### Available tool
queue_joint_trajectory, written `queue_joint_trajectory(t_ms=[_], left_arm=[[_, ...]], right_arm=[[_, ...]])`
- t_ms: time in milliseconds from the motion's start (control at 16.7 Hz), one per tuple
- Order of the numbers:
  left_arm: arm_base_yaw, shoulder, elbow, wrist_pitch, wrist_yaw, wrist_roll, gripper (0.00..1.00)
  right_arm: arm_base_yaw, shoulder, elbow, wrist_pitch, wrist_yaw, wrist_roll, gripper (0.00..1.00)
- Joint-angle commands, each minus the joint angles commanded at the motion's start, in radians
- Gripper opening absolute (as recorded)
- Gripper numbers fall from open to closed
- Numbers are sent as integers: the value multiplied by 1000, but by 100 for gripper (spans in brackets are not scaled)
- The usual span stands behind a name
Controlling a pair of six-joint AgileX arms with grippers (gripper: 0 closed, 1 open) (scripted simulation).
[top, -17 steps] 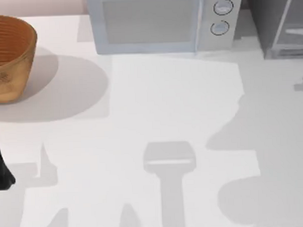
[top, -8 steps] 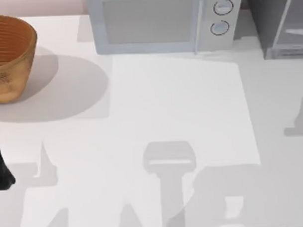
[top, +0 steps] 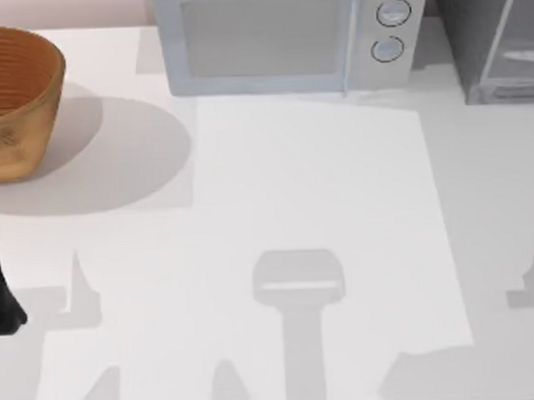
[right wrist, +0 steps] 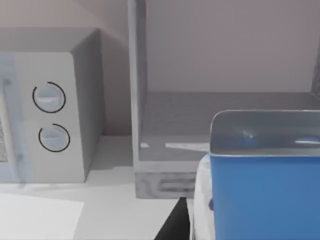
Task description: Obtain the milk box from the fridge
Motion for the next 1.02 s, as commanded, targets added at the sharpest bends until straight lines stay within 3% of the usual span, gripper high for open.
queue_joint_trajectory(t_ms=[600,1020], left_arm=[[0,0,0,0,0,0,100],[0,0,0,0,0,0,100]], right_arm=[[13,-62,-21,-47,9,0,0],[24,255,30,224,-87,5,0]])
